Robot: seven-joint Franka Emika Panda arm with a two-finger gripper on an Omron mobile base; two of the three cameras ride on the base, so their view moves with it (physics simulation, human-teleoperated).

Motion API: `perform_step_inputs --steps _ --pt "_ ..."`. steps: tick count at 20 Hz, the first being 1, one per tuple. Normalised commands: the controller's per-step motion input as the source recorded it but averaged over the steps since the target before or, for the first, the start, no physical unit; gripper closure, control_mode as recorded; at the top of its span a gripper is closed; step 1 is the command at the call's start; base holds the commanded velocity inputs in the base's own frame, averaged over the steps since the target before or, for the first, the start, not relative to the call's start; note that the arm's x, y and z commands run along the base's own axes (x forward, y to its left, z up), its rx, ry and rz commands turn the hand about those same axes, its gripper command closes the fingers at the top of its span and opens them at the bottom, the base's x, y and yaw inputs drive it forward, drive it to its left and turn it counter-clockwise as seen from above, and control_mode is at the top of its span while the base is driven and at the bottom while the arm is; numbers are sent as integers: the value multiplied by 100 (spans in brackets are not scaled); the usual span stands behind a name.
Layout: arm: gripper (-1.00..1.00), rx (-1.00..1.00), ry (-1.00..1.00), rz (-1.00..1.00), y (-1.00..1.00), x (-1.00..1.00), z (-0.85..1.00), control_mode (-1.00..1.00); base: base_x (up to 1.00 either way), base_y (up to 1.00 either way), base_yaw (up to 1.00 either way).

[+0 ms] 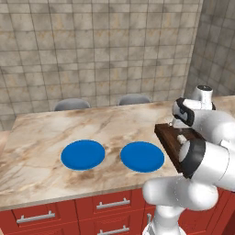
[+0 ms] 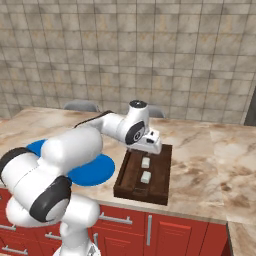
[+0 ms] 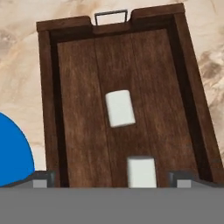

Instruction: Move the dessert items from the plates to the tray.

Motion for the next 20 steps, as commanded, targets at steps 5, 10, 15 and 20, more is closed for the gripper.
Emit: perform_step_inputs --steps 5,10,15,20 --pt "-100 0 0 0 52 -51 29 -100 0 0 0" --pt "-100 0 -6 0 57 -34 30 -100 0 0 0" --pt "-100 0 -8 0 61 -44 25 -100 0 0 0" --pt "-100 0 -10 0 55 -60 32 -100 0 0 0"
